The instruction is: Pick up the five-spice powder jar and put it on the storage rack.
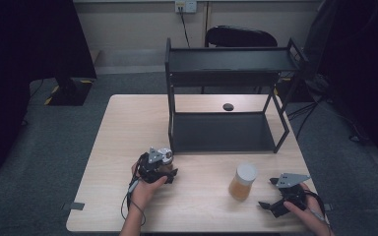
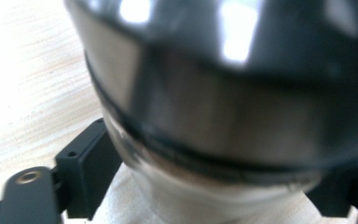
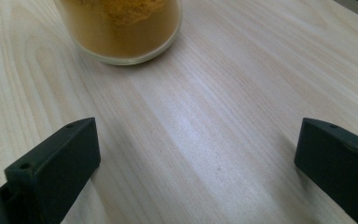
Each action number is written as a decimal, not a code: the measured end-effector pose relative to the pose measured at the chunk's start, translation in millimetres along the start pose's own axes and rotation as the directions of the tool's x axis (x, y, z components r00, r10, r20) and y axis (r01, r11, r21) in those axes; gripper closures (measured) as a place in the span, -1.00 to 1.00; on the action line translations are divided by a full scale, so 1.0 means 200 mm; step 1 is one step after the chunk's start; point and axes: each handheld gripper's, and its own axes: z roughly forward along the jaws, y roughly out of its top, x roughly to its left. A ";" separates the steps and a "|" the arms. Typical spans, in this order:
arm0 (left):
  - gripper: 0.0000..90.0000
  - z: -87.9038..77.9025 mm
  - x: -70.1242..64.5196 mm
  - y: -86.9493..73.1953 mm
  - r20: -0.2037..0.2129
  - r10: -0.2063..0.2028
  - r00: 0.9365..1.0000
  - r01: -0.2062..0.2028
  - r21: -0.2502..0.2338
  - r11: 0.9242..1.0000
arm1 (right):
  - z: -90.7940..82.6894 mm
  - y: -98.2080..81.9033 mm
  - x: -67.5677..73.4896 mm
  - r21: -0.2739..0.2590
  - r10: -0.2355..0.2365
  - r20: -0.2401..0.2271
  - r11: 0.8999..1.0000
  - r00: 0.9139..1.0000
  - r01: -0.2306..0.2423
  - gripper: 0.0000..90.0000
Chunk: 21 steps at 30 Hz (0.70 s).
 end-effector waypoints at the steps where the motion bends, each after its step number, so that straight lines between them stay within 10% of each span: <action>1: -0.58 0.00 0.00 0.00 0.001 0.005 1.000 -0.005 -0.003 1.000 | 0.00 0.00 0.00 0.000 0.000 0.000 1.000 1.000 0.000 -1.00; 21: -0.31 0.02 -0.01 0.02 0.000 0.029 1.000 -0.029 -0.021 0.999 | 0.00 0.00 0.00 0.001 0.001 0.000 1.000 1.000 -0.001 -1.00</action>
